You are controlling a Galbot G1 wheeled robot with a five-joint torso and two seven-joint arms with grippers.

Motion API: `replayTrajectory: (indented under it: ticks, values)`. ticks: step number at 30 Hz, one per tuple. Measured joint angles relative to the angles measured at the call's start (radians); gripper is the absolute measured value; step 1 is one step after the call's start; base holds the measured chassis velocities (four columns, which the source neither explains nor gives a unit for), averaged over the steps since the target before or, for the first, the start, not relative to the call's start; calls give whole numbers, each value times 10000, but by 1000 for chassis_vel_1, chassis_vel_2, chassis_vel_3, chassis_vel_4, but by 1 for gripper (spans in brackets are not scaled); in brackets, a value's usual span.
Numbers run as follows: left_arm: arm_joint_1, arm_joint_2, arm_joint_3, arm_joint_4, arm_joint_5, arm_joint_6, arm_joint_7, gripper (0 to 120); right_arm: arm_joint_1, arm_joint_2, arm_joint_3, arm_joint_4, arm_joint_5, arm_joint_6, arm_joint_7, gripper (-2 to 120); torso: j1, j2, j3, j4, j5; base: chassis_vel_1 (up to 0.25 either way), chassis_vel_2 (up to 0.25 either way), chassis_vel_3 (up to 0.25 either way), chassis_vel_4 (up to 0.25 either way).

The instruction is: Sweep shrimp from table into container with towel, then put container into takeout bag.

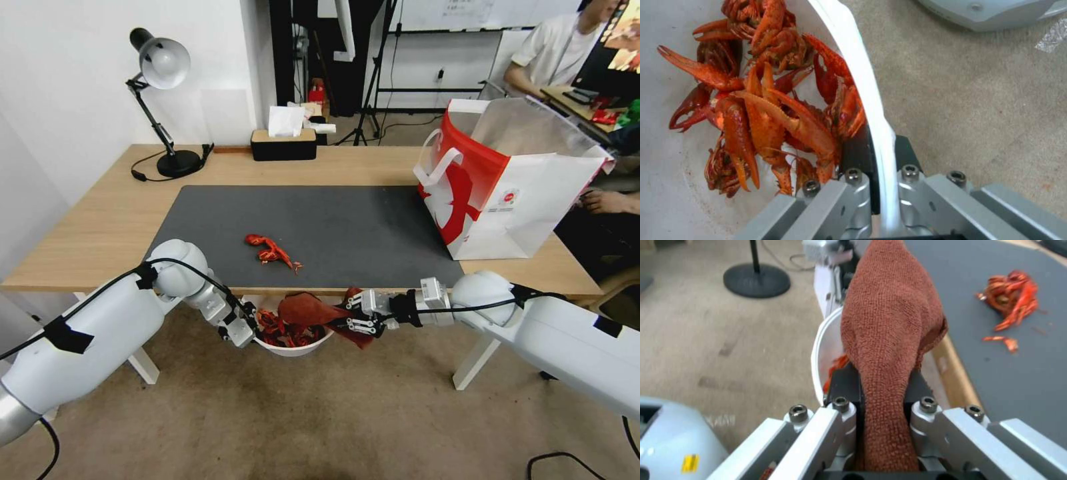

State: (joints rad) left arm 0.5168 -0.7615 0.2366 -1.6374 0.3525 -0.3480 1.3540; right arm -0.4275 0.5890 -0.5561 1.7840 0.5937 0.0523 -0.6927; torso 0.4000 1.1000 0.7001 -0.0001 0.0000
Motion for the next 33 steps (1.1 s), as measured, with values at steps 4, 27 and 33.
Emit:
replayTrajectory:
  ticks: [4, 27, 33]
  values:
    - [15, 10, 0, 2, 4, -7, 2, 0, 92, 104, 313, 29, 888, -91, 351, 8, 0, 0, 0, -3, -1, 0, 0, 0, 0]
    - [382, 247, -380, 0, 18, -166, 11, 0, 5076, 4849, -2822, -7600, 1404, 345, 1175, 8, 3, 0, 1, 6, -4, 0, 0, 0, 0]
    - [498, 386, -539, 14, -4, -279, 7, 0, 5257, 6246, -2799, -9809, 943, 636, 607, 8, 0, 0, 0, 1, -2, 0, 0, 0, 0]
